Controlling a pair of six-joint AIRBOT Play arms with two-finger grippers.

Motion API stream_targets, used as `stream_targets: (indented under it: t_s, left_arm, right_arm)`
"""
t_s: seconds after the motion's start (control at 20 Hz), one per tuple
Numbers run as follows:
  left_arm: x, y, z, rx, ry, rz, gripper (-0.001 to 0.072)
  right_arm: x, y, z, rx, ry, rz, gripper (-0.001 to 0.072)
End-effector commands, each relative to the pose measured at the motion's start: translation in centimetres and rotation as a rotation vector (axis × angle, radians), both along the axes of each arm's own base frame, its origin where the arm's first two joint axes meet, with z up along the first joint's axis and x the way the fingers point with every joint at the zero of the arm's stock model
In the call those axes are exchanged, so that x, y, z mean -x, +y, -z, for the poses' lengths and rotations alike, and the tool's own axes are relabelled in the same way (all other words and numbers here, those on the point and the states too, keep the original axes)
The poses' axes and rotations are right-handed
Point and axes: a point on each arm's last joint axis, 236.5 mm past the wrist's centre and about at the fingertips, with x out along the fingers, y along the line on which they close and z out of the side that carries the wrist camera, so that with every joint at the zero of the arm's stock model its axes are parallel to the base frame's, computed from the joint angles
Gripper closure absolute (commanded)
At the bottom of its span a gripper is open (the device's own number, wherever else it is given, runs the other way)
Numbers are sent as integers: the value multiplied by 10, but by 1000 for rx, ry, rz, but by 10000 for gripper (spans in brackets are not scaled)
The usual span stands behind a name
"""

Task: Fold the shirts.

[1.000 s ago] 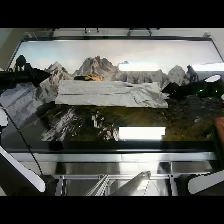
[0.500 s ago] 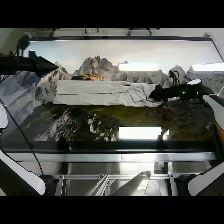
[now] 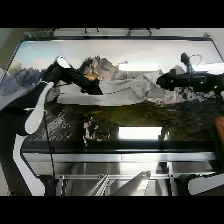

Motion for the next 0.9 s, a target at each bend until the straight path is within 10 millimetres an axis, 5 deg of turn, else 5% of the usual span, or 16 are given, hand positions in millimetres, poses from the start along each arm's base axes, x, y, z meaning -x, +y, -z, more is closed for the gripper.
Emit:
stream_targets:
  t_s: [0.0,0.25,0.35,0.4,0.5,0.6,0.7,0.85]
  left_arm:
    - [-25,-41,27,-136,-210,-66,713]
    - [-18,-91,30,-63,-123,-2,709]
    - [-11,-108,-23,105,-84,39,690]
    - [-11,-109,-69,219,-113,68,690]
    - [-13,-78,-160,377,-197,64,692]
    - [-12,-18,-221,389,-279,2,691]
    - [3,37,-258,373,-314,-42,691]
    - [19,90,-274,351,-339,-121,690]
  right_arm:
    - [23,2,-61,-97,-60,-54,696]
    - [33,24,-71,-106,-45,-93,696]
    - [30,43,-73,-109,-55,-99,696]
    - [23,58,-72,-89,-73,-77,696]
    - [5,100,-68,-28,-156,-27,696]
    - [-14,153,-62,51,-272,37,696]
    - [-29,211,-51,126,-382,88,696]
    - [-31,308,-13,206,-477,27,697]
